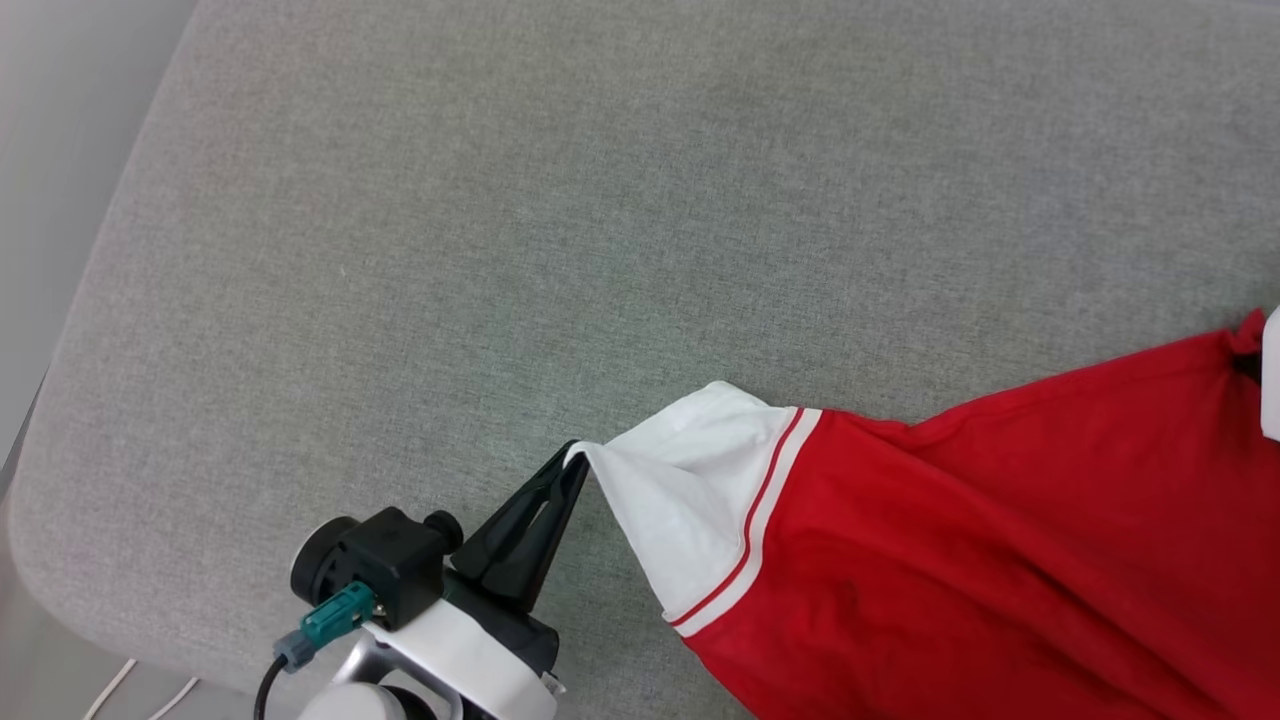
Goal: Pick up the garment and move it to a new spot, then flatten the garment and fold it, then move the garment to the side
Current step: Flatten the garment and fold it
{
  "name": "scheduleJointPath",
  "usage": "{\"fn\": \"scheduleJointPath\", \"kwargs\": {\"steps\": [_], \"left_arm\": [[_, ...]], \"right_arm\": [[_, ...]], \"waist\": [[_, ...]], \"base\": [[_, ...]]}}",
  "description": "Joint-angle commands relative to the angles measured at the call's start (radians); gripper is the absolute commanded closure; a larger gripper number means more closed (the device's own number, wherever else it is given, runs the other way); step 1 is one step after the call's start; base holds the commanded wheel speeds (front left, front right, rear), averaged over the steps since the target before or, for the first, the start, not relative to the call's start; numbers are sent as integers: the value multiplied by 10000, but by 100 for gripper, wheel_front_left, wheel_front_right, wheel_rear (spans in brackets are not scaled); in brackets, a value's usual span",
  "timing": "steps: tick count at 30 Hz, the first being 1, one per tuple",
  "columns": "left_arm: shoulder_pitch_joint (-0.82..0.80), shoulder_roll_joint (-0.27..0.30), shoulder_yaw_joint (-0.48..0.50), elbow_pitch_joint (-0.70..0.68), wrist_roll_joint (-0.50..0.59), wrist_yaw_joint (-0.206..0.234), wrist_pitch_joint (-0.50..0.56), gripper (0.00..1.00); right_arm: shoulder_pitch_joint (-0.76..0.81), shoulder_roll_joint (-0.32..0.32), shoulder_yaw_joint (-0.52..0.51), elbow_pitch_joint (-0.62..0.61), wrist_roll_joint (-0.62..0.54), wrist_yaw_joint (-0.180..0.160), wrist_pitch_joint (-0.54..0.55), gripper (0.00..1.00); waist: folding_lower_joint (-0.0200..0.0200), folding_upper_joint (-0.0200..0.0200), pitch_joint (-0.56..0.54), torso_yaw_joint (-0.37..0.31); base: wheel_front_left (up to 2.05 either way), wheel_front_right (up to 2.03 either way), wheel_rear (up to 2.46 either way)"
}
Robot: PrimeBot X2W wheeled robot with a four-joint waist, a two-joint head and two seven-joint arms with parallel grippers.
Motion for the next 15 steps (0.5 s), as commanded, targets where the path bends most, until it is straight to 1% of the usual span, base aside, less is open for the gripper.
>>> {"fn": "scheduleJointPath", "kwargs": {"steps": [1, 9, 11, 15], "left_arm": [[-43, 67, 33, -30, 26, 53, 27, 100], [189, 452, 403, -285, 39, 363, 7, 100], [240, 627, 465, -421, 66, 404, 83, 100], [369, 913, 873, -827, -35, 694, 92, 100]], "right_arm": [[854, 257, 165, 662, 31, -4, 34, 100], [178, -54, 250, 436, 424, -4, -1497, 100], [86, -123, 372, 366, 560, -4, -1859, 100], [-6, -294, 750, 101, 888, -4, -2357, 100]], "waist": [[-1, 0, -172, -93], [-1, 0, -1395, -718], [-1, 0, -1766, -916], [-1, 0, -2459, -1362]], "base": [[0, 0, 0], [0, 0, 0], [0, 0, 0], [0, 0, 0]]}}
